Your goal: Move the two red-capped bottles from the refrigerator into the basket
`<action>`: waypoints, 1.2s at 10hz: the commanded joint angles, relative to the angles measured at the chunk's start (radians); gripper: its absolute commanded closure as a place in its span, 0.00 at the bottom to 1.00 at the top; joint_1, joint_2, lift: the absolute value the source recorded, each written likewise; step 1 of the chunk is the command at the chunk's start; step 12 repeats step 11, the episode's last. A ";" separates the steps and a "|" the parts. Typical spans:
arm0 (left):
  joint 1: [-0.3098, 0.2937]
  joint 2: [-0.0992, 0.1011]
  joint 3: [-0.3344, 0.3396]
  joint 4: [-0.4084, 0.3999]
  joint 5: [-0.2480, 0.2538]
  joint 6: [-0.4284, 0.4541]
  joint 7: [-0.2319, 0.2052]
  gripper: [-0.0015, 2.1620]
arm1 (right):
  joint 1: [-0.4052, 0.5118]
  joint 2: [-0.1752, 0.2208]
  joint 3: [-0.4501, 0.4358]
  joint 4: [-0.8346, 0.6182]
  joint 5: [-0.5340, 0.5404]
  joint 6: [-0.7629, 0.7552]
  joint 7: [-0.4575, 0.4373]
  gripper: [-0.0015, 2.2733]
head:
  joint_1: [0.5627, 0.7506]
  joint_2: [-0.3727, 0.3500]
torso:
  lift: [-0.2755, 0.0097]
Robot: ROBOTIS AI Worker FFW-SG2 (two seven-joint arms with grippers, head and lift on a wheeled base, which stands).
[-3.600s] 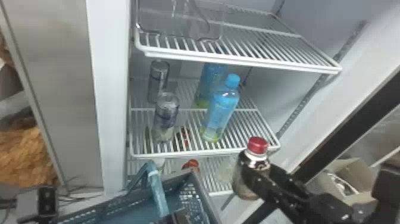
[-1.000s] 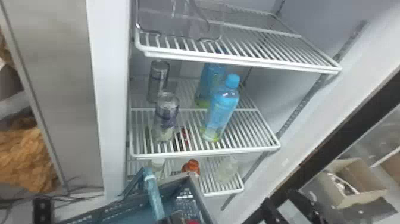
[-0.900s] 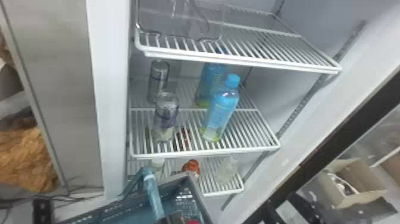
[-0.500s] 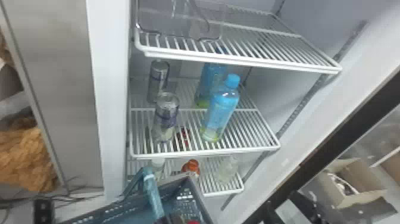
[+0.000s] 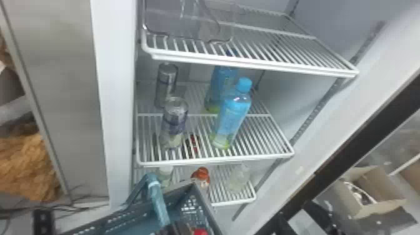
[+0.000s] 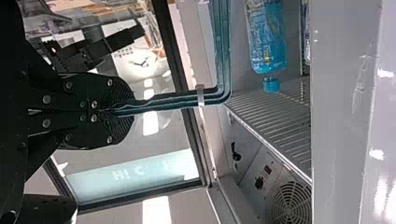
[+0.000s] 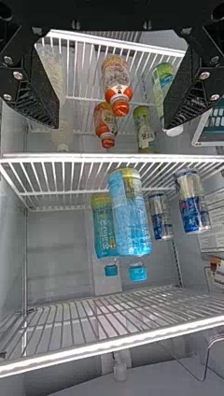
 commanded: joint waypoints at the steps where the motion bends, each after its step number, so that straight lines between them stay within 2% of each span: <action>1: -0.001 -0.001 0.000 0.000 0.000 0.000 0.000 0.55 | -0.002 0.001 0.000 -0.001 0.001 0.000 0.000 0.09 | 0.70 0.03 | 0.97; 12: -0.001 -0.001 0.002 0.000 0.002 0.000 0.000 0.55 | -0.007 0.001 0.000 0.016 -0.011 0.002 0.000 0.09 | 0.70 0.03 | 0.97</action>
